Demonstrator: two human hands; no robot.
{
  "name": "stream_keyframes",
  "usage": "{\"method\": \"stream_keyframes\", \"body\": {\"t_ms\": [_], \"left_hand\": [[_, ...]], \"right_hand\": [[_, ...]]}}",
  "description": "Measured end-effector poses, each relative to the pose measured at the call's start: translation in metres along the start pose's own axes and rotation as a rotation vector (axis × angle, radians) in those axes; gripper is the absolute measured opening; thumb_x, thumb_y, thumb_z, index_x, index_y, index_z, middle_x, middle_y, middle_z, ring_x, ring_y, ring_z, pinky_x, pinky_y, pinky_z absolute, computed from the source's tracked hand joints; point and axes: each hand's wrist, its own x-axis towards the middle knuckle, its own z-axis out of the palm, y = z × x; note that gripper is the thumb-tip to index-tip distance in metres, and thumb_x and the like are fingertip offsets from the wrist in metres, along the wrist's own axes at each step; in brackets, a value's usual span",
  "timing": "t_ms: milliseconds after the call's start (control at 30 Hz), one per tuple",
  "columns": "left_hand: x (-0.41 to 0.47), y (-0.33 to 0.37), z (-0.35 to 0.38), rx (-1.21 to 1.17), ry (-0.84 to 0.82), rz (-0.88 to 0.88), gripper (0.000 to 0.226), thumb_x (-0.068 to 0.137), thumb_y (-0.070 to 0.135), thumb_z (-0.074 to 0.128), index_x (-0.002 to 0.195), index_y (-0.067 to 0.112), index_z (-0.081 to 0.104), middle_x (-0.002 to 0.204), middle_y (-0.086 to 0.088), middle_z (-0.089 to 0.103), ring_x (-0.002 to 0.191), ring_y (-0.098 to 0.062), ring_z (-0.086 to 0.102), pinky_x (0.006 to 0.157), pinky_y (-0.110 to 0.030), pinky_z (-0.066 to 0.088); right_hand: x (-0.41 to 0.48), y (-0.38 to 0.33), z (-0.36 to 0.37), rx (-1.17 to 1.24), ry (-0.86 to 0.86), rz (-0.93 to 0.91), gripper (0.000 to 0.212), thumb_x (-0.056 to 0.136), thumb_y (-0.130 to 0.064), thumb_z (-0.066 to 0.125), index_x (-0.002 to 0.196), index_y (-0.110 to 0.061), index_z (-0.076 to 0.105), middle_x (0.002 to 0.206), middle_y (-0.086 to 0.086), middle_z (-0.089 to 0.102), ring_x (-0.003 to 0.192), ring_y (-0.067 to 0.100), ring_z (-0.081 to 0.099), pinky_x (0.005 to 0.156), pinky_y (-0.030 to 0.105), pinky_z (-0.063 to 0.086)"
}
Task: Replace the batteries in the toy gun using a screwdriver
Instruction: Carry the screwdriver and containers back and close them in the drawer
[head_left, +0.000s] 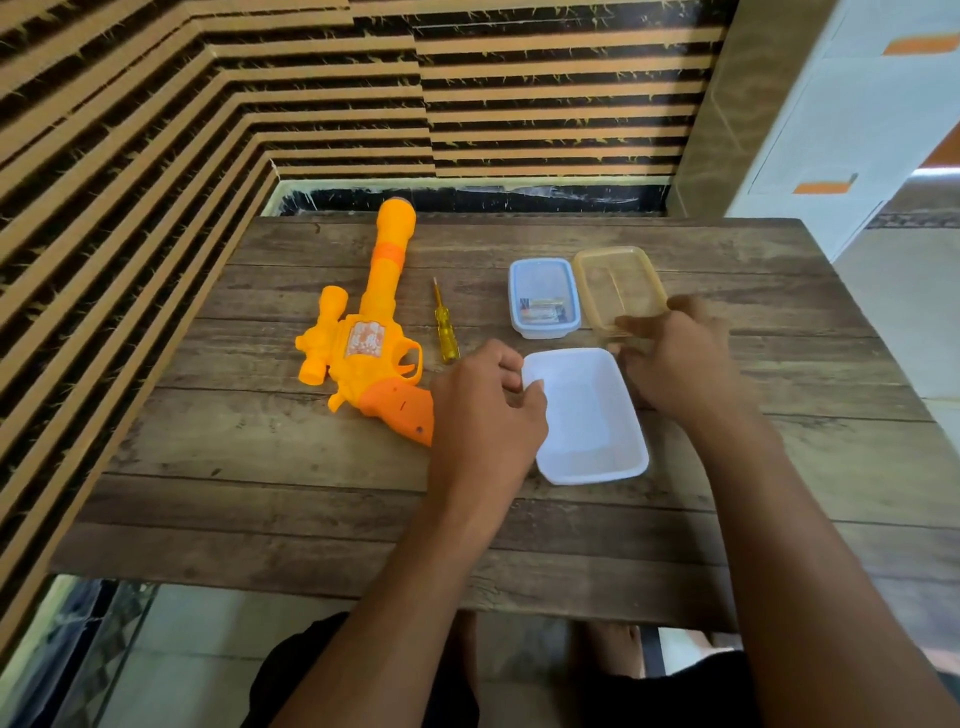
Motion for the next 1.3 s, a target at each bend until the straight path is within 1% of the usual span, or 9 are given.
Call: {"method": "stream_keyframes", "body": {"t_ms": [67,200,267,367,600,733,967,1133,1300], "left_hand": [[0.0,0.0,0.0,0.0,-0.001,0.0,0.013,0.088,0.016,0.082,0.096,0.013,0.073,0.081,0.006,0.071,0.069,-0.002,0.065,0.063,-0.025,0.058],[0.001,0.0,-0.001,0.004,0.012,-0.007,0.012,0.088,0.016,0.082,0.093,0.015,0.072,0.079,0.005,0.071,0.067,-0.003,0.065,0.061,-0.023,0.056],[0.001,-0.001,-0.001,0.001,0.017,-0.012,0.012,0.088,0.016,0.082,0.093,0.015,0.071,0.079,0.005,0.07,0.067,-0.003,0.065,0.061,-0.023,0.055],[0.001,0.0,0.0,0.004,0.023,-0.02,0.012,0.088,0.016,0.082,0.094,0.015,0.071,0.081,0.005,0.07,0.069,-0.004,0.065,0.061,-0.024,0.056],[0.002,0.0,-0.001,0.017,0.038,-0.024,0.012,0.088,0.016,0.081,0.093,0.015,0.071,0.081,0.005,0.071,0.069,-0.006,0.066,0.06,-0.026,0.056],[0.002,0.0,0.0,0.012,0.042,-0.026,0.011,0.089,0.016,0.081,0.093,0.015,0.071,0.08,0.008,0.068,0.07,-0.002,0.065,0.058,-0.02,0.054],[0.004,0.003,0.001,-0.015,0.067,-0.017,0.005,0.092,0.013,0.076,0.092,0.014,0.071,0.079,0.008,0.067,0.071,0.0,0.063,0.056,-0.016,0.051],[0.004,0.005,0.001,0.004,0.073,0.002,0.01,0.097,0.006,0.065,0.094,0.01,0.073,0.077,0.009,0.064,0.07,0.006,0.058,0.059,-0.009,0.044],[0.003,0.009,0.002,-0.009,0.076,-0.007,0.019,0.102,0.016,0.061,0.091,0.01,0.074,0.079,0.004,0.07,0.072,-0.008,0.061,0.059,-0.018,0.041]], "right_hand": [[-0.002,0.001,0.0,-0.007,0.022,0.028,0.026,0.09,-0.029,0.07,0.109,-0.014,0.078,0.131,0.014,0.055,0.133,0.04,0.041,0.114,0.043,0.037],[-0.01,0.0,-0.002,-0.052,0.131,0.088,0.035,0.08,-0.036,0.076,0.064,-0.008,0.065,0.085,0.015,0.063,0.101,0.034,0.056,0.075,0.032,0.04],[-0.013,-0.001,-0.003,-0.023,0.149,0.076,0.036,0.077,-0.038,0.081,0.094,-0.007,0.076,0.11,0.016,0.067,0.101,0.033,0.062,0.082,0.035,0.051],[-0.015,-0.005,-0.003,-0.024,0.089,0.039,0.075,0.076,-0.043,0.085,0.14,-0.013,0.061,0.138,0.014,0.057,0.123,0.036,0.058,0.102,0.045,0.049],[-0.018,-0.015,-0.009,0.057,0.14,0.188,0.093,0.064,-0.051,0.086,0.143,-0.017,0.051,0.133,0.017,0.063,0.131,0.043,0.05,0.105,0.054,0.047],[-0.029,-0.018,-0.026,0.259,0.145,0.2,0.088,0.065,-0.042,0.087,0.143,-0.021,0.051,0.128,0.01,0.065,0.121,0.033,0.059,0.088,0.038,0.049],[-0.051,-0.034,-0.033,0.197,-0.142,0.081,0.096,0.054,-0.038,0.092,0.135,-0.043,0.041,0.125,0.007,0.056,0.102,0.026,0.061,0.076,0.036,0.052],[-0.063,-0.041,-0.034,0.037,-0.308,0.0,0.115,0.054,-0.045,0.097,0.148,-0.043,0.031,0.136,0.004,0.047,0.119,0.024,0.05,0.087,0.035,0.044],[-0.064,-0.044,-0.032,0.016,-0.325,-0.029,0.095,0.069,-0.053,0.09,0.148,-0.033,0.041,0.142,0.0,0.054,0.125,0.021,0.052,0.085,0.033,0.039]]}}
